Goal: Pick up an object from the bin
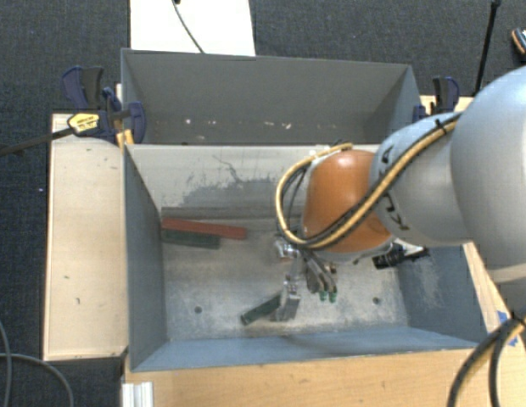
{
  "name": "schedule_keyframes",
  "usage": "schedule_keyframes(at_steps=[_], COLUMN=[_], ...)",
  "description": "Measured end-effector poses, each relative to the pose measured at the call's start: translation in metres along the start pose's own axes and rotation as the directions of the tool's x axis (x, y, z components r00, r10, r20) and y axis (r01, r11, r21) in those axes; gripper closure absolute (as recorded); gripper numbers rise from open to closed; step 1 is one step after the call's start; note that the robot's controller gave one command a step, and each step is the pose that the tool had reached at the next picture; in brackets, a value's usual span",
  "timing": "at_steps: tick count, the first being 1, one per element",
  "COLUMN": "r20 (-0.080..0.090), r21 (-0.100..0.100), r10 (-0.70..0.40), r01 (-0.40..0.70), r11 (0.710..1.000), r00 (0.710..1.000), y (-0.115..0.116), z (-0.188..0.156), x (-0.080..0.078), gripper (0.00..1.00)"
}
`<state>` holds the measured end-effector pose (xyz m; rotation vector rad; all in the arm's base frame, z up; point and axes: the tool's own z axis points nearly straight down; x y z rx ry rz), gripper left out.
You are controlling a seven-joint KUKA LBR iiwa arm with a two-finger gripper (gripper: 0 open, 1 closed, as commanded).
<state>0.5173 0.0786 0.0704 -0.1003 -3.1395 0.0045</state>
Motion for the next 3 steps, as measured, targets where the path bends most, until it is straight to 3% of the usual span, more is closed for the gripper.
schedule_keyframes(at_steps=[1, 2, 3], r20=[-0.003, -0.003, 0.011], r21=[-0.003, -0.003, -0.004], r10=[-0.170, -0.163, -0.177], r01=[0.170, 0.163, 0.177], r11=[0.985, 0.987, 0.984], r00=[0.985, 0.987, 0.984], y=[0.030, 0.030, 0.042], z=[0.000, 0.000, -0.140], x=[0.014, 0.014, 0.029], gripper=[0.00, 1.00, 1.00])
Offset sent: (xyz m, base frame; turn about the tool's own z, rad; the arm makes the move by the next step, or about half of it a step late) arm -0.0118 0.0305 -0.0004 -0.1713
